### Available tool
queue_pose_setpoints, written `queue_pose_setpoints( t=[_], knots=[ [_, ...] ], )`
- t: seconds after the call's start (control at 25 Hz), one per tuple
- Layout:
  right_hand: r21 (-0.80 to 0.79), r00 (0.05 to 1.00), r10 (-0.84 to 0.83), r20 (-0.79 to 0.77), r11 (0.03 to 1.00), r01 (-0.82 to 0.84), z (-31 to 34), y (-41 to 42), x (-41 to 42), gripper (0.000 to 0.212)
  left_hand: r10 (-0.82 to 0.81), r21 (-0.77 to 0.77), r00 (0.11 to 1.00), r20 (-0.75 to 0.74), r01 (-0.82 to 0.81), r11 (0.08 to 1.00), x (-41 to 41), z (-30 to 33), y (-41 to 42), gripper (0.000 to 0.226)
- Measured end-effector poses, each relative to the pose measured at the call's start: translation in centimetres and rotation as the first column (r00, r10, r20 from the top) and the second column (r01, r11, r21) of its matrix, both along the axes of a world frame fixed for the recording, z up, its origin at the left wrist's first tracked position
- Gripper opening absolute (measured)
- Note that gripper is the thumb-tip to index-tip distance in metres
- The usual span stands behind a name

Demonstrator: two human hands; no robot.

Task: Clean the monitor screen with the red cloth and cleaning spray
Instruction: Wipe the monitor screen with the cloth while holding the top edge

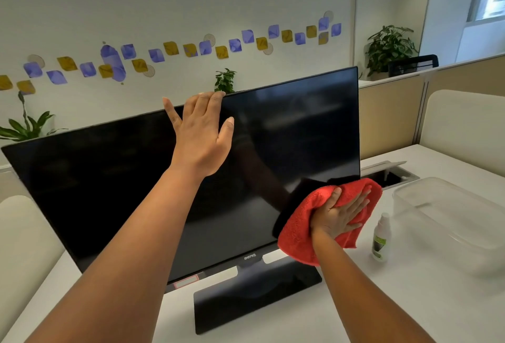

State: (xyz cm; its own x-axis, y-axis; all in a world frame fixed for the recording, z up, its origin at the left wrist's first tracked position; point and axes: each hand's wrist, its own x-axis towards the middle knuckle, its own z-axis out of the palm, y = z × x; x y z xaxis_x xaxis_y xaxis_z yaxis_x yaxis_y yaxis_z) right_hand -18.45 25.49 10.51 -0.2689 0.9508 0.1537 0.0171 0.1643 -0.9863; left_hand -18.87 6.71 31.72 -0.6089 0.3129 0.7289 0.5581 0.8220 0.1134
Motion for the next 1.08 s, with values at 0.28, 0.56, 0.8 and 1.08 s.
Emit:
queue_pose_setpoints(
  t=[0.28,0.56,0.8,1.08],
  knots=[
    [-0.183,0.995,0.095,0.007,0.979,-0.092,0.4,-6.0,0.7,0.069,0.001,-0.01,1.0,0.007,-0.001,1.0,0.2,0.1,-0.1,0.061],
    [-0.077,0.994,0.055,-0.095,0.995,-0.063,3.8,-6.7,-0.7,0.07,-0.025,-0.018,1.0,0.016,0.025,1.0,0.1,0.2,-0.5,0.051],
    [0.313,0.985,0.043,-0.165,0.95,0.011,10.1,-4.8,-2.0,0.063,-0.021,-0.011,1.0,0.013,0.021,1.0,0.0,0.1,-0.6,0.05],
    [0.61,0.991,0.131,-0.021,0.787,-0.091,4.9,-6.7,-1.0,0.058,-0.018,-0.014,1.0,0.014,0.018,1.0,-0.1,0.1,-0.4,0.05]
  ],
)
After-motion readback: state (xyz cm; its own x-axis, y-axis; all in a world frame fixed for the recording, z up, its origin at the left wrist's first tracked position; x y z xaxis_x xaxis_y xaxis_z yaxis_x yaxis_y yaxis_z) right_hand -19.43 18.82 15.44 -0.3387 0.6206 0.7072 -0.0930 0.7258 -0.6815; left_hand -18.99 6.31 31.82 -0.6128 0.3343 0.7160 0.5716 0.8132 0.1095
